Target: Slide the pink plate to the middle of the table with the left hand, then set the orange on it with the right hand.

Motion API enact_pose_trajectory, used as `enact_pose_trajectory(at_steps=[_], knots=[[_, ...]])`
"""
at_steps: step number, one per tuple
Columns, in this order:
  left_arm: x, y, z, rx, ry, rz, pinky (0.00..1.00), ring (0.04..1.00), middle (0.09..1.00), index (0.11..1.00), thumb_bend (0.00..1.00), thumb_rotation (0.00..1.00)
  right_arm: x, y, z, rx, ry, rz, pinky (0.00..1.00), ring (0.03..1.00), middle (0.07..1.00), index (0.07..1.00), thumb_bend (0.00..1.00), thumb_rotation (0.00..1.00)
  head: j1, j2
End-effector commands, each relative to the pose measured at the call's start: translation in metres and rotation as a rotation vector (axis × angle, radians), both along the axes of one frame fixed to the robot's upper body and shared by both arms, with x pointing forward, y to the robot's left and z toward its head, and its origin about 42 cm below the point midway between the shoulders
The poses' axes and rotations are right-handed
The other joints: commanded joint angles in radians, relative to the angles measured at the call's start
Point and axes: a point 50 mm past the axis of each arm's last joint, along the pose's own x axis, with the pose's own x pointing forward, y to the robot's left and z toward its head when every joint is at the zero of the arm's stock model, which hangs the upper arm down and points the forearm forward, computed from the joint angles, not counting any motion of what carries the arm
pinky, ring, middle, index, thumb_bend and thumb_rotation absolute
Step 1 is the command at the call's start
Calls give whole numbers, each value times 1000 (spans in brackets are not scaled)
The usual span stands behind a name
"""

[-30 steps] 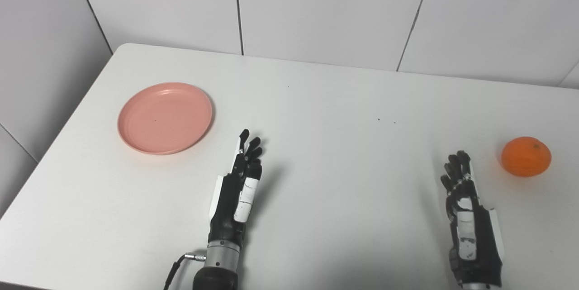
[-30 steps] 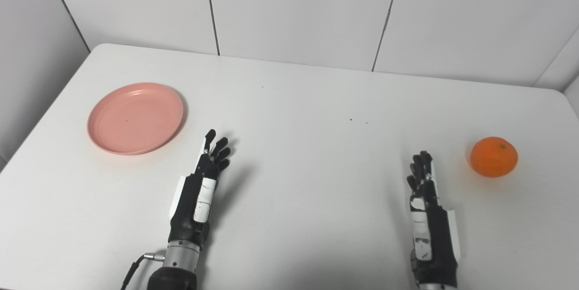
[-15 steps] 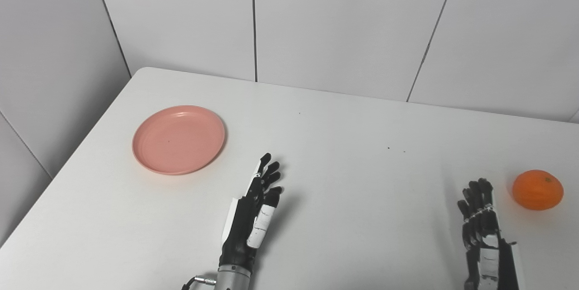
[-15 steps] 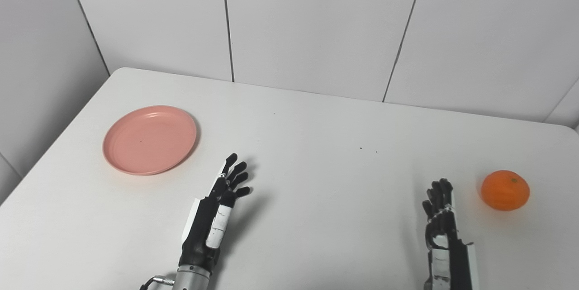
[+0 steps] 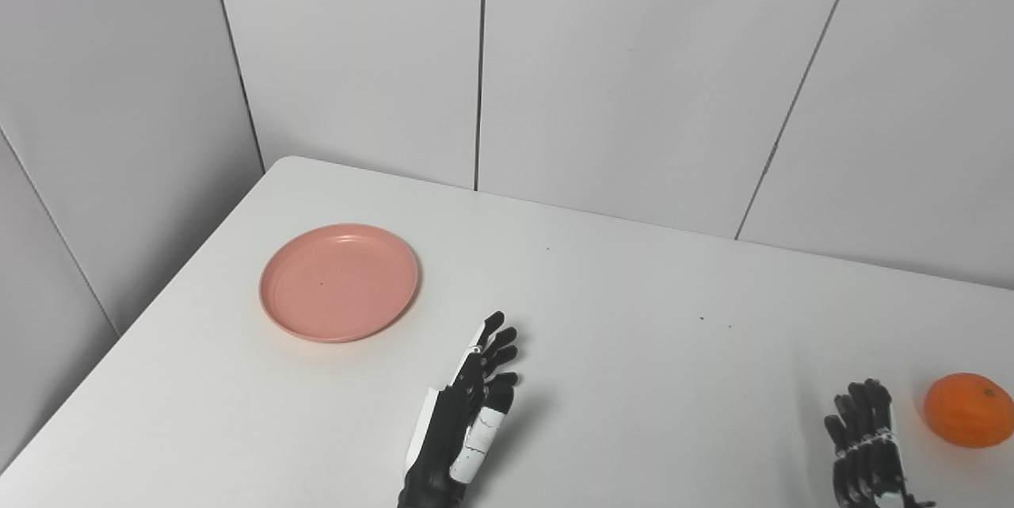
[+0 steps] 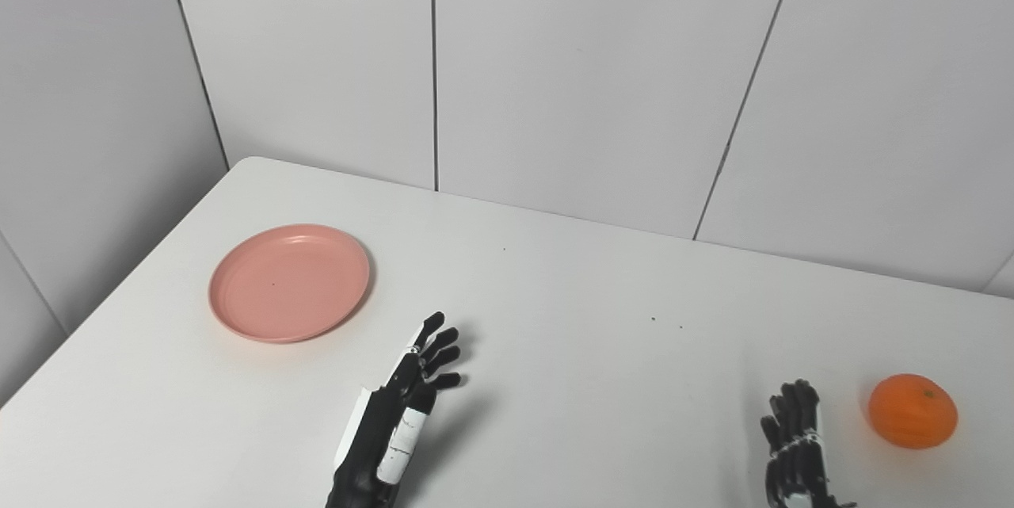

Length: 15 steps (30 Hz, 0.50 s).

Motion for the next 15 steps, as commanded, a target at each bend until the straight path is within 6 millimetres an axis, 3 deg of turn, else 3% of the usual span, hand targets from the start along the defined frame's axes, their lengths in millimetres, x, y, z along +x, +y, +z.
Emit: enact_pose_trajectory(at_steps=[1,15], knots=[[-83,8,-61,9,248,82,785,881,904,912,931,1000,-18,-43,-61,-79,194,-54,1000,1000,998,1000,914,1000,3,-1],[-77,4,-61,8,245,90,778,875,893,896,932,1000,-14,-46,-62,-67,202,-50,1000,1000,1000,1000,920,1000,52,6]])
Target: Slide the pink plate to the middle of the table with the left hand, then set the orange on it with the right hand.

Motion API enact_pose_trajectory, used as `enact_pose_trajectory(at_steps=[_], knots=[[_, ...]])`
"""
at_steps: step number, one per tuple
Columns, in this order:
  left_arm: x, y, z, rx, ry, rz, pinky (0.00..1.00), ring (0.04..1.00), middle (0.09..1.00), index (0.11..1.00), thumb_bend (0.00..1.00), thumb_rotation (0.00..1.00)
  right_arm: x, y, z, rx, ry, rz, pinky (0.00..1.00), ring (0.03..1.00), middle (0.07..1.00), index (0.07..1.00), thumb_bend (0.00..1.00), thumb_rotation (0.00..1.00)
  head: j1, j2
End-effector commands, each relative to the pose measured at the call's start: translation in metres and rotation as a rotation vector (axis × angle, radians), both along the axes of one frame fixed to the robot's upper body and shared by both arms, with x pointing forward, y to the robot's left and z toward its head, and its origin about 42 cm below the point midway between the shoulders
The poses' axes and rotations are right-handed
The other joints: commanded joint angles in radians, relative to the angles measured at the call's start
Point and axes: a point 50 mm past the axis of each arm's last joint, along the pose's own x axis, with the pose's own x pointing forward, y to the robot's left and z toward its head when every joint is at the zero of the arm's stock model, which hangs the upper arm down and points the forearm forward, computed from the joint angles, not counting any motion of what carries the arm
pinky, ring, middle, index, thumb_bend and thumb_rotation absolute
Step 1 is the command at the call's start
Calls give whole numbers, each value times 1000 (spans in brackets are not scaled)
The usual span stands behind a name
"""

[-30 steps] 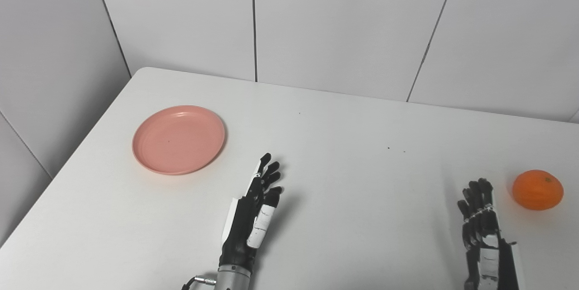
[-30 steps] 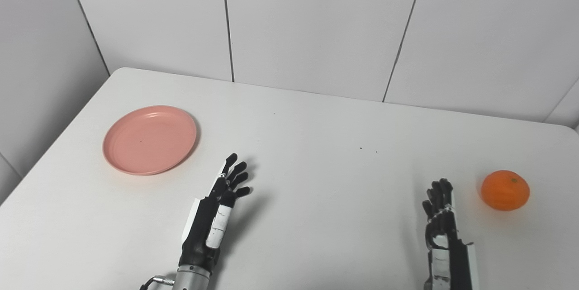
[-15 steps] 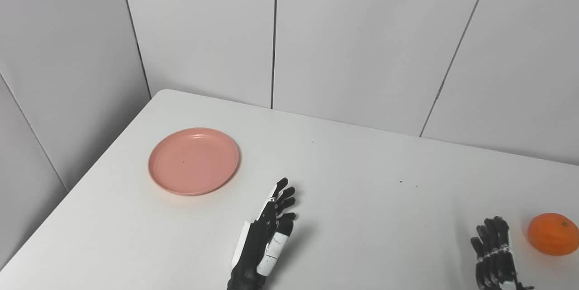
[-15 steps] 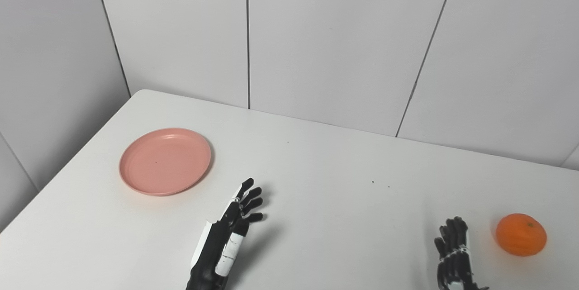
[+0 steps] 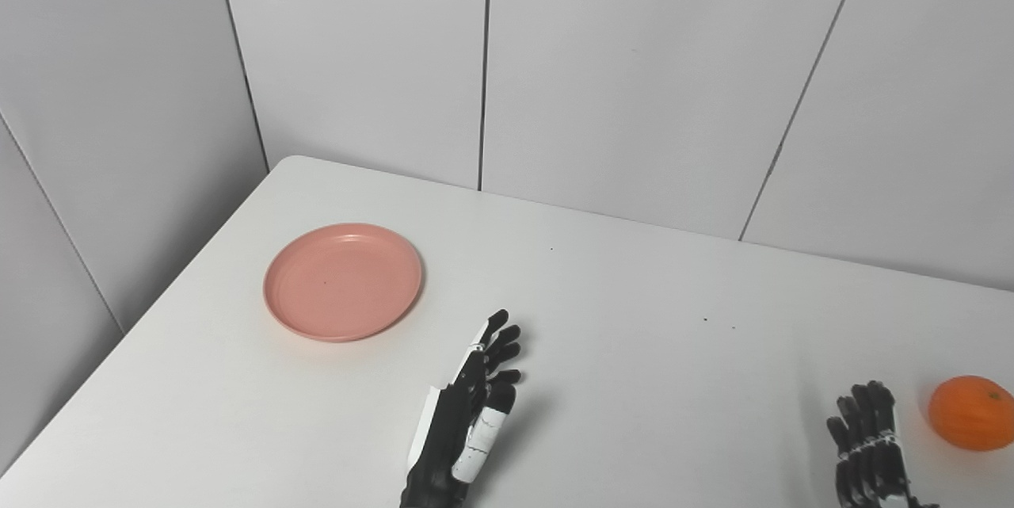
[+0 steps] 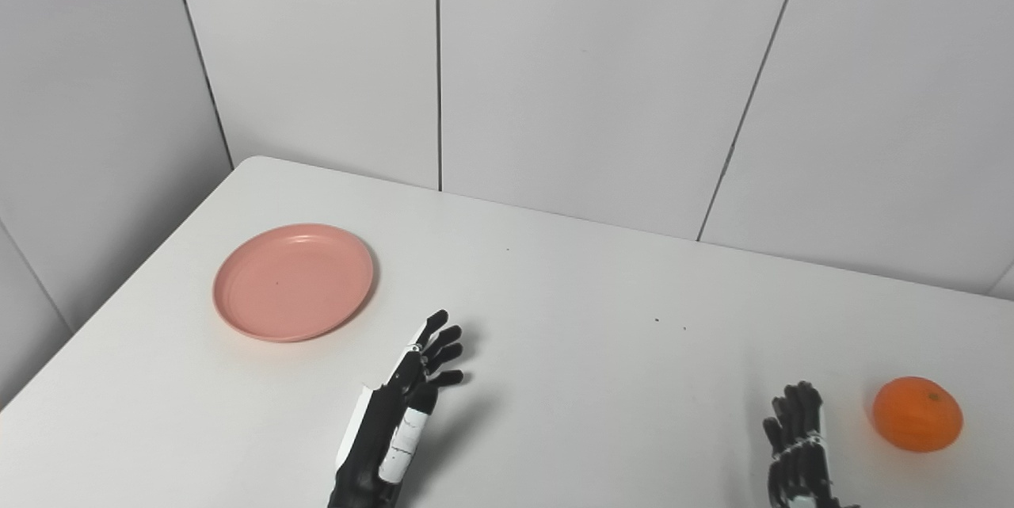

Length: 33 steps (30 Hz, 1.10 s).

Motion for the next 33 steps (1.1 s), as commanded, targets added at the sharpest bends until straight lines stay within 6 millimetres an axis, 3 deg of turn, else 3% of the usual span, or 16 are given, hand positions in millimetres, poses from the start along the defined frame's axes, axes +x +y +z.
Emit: enact_pose_trajectory(at_steps=[1,6,13,21,33], knots=[[-76,5,-62,12,269,73,778,875,893,896,933,1000,-14,-45,-62,-78,201,-48,1000,1000,1000,1000,920,1000,6,4],[-73,10,-56,19,248,60,763,867,892,891,964,1000,-11,-40,-59,-78,195,-42,1000,1000,1000,1000,916,1000,15,10],[-61,18,-27,30,179,45,760,859,894,894,996,1000,-10,-39,-58,-64,194,-43,1000,1000,1000,1000,936,1000,27,15],[-22,28,26,-108,68,37,781,878,898,920,1000,1000,-8,-36,-58,-69,199,-32,1000,1000,1000,1000,950,1000,13,26],[19,47,96,-71,-122,29,862,887,925,950,1000,1000,-6,-28,-58,-79,192,-26,1000,1000,1000,1000,979,1000,-6,24]])
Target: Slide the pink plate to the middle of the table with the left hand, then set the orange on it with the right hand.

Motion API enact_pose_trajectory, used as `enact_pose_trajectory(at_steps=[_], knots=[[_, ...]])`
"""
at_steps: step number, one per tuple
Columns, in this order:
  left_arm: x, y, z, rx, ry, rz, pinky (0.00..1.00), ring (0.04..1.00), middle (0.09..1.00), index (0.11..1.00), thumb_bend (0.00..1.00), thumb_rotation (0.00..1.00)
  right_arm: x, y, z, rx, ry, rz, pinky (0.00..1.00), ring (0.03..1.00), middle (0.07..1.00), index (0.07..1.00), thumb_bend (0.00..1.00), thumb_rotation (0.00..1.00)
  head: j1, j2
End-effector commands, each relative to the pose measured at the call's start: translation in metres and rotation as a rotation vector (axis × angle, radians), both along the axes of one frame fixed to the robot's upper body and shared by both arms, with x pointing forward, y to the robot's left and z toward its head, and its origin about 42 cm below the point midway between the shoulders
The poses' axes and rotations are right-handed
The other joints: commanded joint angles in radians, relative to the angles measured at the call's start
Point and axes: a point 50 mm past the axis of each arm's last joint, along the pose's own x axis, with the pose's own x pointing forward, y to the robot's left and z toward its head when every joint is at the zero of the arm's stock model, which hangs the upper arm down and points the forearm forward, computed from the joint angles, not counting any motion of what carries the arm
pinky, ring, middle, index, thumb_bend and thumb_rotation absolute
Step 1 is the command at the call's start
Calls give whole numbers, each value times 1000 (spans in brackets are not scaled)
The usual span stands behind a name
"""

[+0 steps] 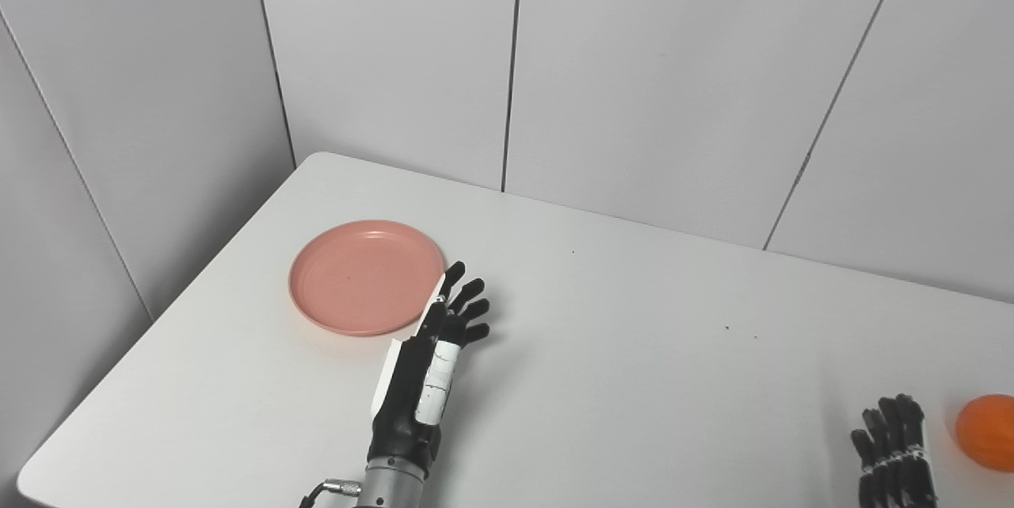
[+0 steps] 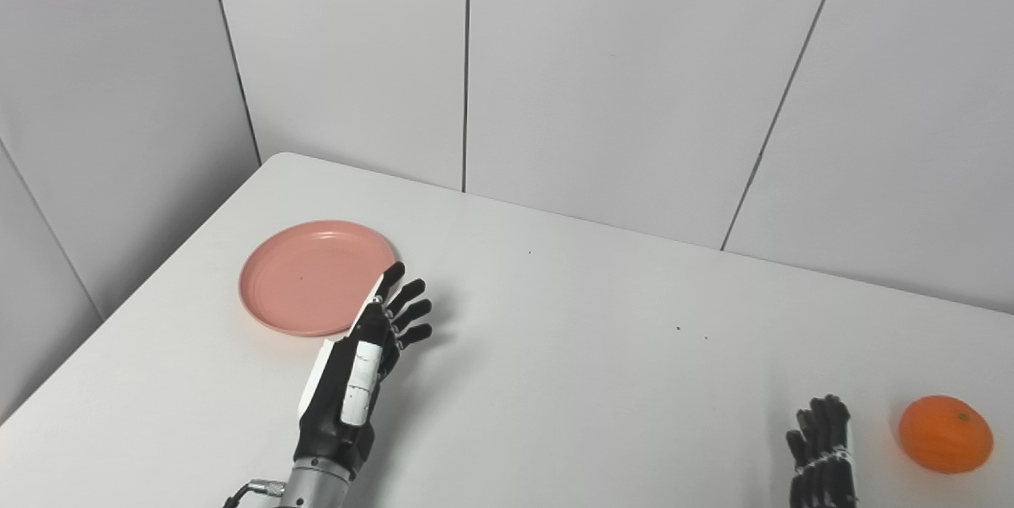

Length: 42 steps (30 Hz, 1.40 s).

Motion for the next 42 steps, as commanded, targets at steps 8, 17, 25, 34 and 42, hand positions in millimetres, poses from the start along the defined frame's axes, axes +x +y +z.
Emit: enact_pose_trajectory(at_steps=[8,17,25,34,42], knots=[[19,14,73,41,-155,-87,994,947,957,994,1000,1000,-6,-21,-59,-77,183,-31,1000,1000,991,1000,978,1000,-10,0],[49,52,91,114,-166,-69,999,929,935,979,1000,1000,-4,-20,-59,-70,163,-32,1000,1000,984,1000,976,1000,-17,0],[79,92,107,163,-179,-37,1000,928,931,991,1000,1000,-6,-22,-57,-63,154,-40,1000,999,977,1000,978,1000,-19,6],[111,135,127,115,-232,-26,886,855,845,918,1000,1000,-7,-25,-59,-64,160,-36,1000,1000,982,1000,978,1000,-16,8],[137,183,135,93,-235,-14,821,818,849,909,1000,1000,-7,-24,-59,-61,159,-34,1000,1000,986,1000,955,1000,-18,9]])
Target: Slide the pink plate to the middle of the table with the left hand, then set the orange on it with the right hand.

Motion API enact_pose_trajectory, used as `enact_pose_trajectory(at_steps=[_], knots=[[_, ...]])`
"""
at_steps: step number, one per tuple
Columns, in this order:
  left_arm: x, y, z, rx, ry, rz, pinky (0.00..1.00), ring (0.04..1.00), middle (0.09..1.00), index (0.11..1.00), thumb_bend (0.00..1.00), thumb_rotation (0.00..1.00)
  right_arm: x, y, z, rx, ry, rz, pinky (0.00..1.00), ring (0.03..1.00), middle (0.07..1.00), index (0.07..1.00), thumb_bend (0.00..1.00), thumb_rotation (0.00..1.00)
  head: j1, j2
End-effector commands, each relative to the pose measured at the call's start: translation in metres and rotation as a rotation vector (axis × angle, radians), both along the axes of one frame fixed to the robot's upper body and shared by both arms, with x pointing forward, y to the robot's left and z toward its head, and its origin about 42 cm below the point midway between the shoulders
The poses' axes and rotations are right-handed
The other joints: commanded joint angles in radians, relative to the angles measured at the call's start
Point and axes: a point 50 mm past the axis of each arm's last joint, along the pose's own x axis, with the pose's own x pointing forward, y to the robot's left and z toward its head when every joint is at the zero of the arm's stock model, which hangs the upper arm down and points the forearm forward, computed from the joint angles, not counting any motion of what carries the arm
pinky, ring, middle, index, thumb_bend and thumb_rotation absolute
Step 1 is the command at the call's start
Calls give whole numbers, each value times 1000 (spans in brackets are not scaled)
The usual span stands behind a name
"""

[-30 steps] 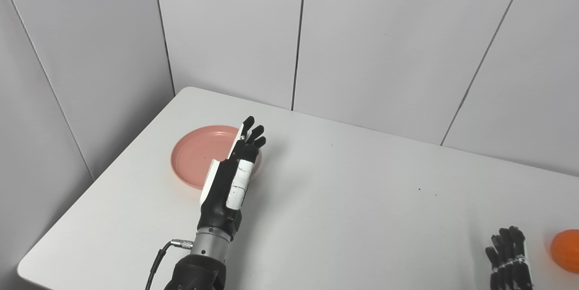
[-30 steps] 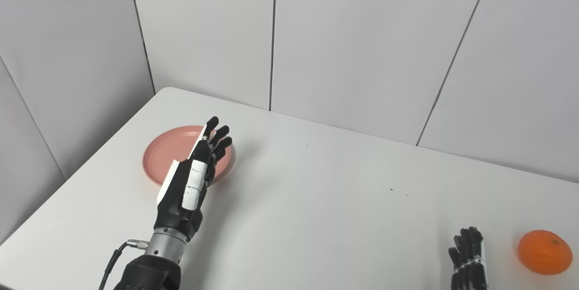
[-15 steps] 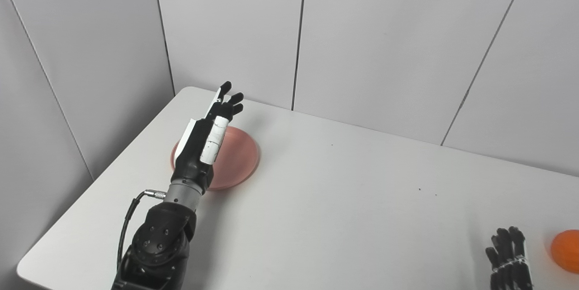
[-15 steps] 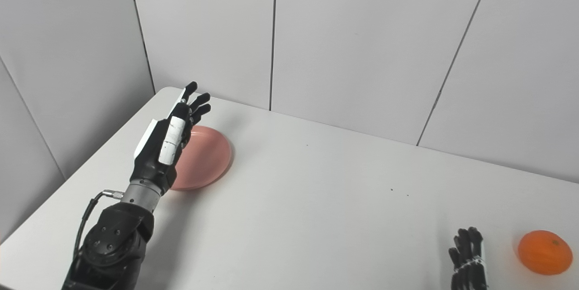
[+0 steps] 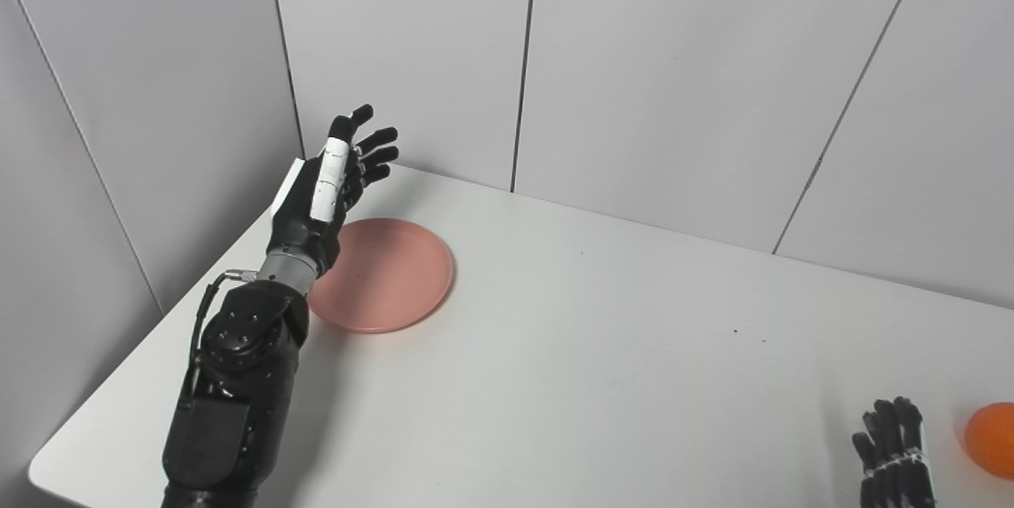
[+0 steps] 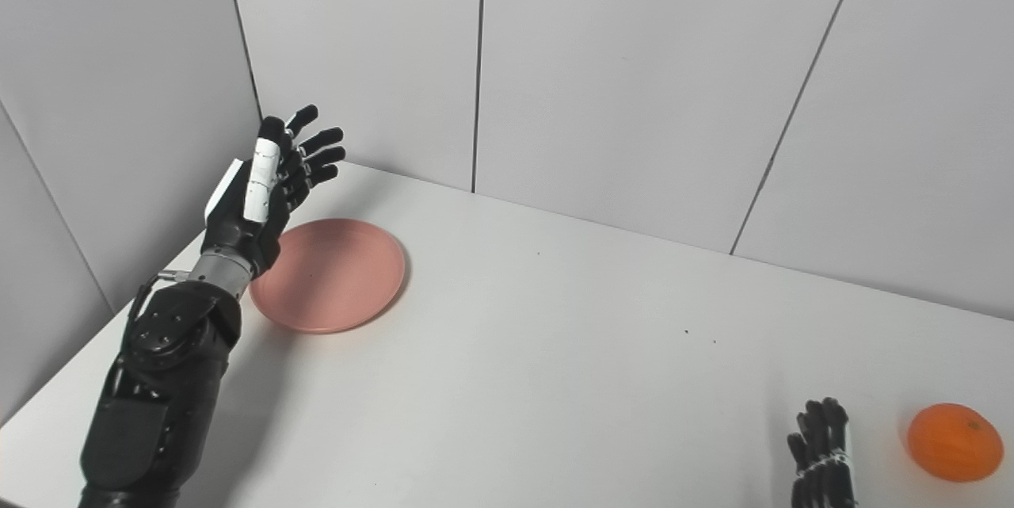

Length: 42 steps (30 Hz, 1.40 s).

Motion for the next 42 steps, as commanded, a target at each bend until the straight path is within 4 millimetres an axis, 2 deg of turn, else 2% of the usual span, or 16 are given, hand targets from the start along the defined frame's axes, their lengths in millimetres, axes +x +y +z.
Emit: enact_pose_trajectory(at_steps=[1,9,11,14,21,27,32,42], knots=[[16,21,53,46,-224,-39,821,821,849,906,1000,1000,-5,-22,-58,-29,172,-33,1000,1000,984,999,960,1000,-3,1],[34,53,52,42,-182,-52,796,800,811,846,1000,1000,-5,-22,-56,-39,165,-40,1000,992,976,994,957,1000,-5,2],[37,65,51,42,-161,-41,821,804,806,859,1000,1000,-5,-22,-56,-28,164,-42,1000,987,972,988,946,1000,-7,5],[40,80,48,38,-143,-22,869,828,851,897,1000,1000,-5,-23,-56,-29,165,-41,1000,987,973,991,954,1000,-4,7],[43,108,36,25,-111,8,899,841,850,923,1000,1000,-4,-27,-59,-28,169,-36,1000,995,976,994,960,1000,1,0],[42,119,23,-17,-87,-11,949,883,895,952,1000,1000,-5,-29,-59,-32,177,-37,1000,996,978,996,948,1000,3,4],[45,133,14,-30,-70,8,952,887,891,949,1000,1000,-5,-30,-59,-26,175,-41,1000,997,972,987,935,1000,4,3],[56,144,-3,-80,-35,47,949,864,872,923,1000,1000,-6,-31,-60,-29,175,-43,1000,991,973,991,916,1000,0,8]])
